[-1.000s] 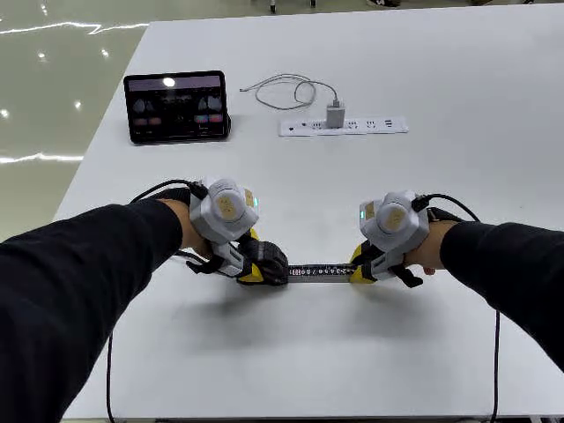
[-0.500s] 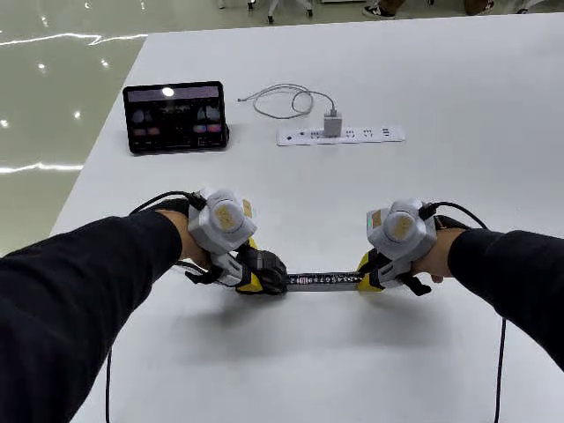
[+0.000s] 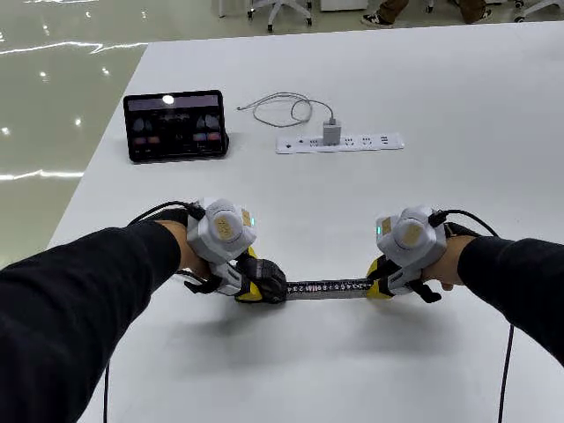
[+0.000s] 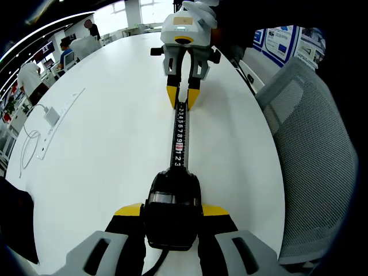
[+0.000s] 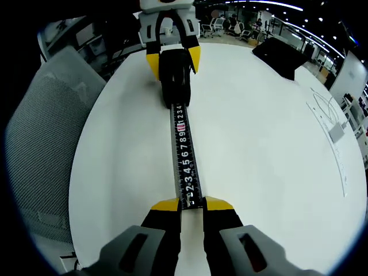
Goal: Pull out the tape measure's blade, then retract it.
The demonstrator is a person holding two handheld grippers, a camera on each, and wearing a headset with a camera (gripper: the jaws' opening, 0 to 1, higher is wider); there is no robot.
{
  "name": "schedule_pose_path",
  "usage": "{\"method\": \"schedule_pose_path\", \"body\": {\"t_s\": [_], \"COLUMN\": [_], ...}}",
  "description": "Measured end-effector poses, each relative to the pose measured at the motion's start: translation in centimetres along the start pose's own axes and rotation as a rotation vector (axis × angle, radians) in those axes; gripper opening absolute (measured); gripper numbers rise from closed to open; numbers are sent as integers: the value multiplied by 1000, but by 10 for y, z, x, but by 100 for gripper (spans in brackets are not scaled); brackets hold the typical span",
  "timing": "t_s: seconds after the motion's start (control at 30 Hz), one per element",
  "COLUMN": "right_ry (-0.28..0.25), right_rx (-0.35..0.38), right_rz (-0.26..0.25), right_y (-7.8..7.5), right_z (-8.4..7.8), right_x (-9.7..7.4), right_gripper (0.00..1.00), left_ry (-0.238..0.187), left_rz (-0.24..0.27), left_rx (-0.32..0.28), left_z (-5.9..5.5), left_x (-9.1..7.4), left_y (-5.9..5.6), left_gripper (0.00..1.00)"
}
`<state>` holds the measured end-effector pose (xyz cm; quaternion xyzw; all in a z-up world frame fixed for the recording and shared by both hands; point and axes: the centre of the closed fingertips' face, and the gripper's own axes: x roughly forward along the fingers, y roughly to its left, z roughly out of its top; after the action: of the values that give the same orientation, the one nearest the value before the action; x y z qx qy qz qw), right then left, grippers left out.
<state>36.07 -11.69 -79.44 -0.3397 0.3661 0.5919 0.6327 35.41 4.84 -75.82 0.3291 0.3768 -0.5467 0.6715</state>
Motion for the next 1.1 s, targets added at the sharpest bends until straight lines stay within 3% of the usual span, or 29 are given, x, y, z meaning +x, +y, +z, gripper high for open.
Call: {"method": "schedule_pose_path", "body": {"t_s": [1.1], "right_ry": [9], "right_rx": [33], "right_rz": [-10], "right_y": [0], "right_z": [-20], "right_x": [-12], "right_gripper": [9], "left_ry": [-6], "left_rz": [1], "left_rx": [-11], "left_z": [0], "left_x": [0], "left_y": [0], "left_gripper": [31]}}
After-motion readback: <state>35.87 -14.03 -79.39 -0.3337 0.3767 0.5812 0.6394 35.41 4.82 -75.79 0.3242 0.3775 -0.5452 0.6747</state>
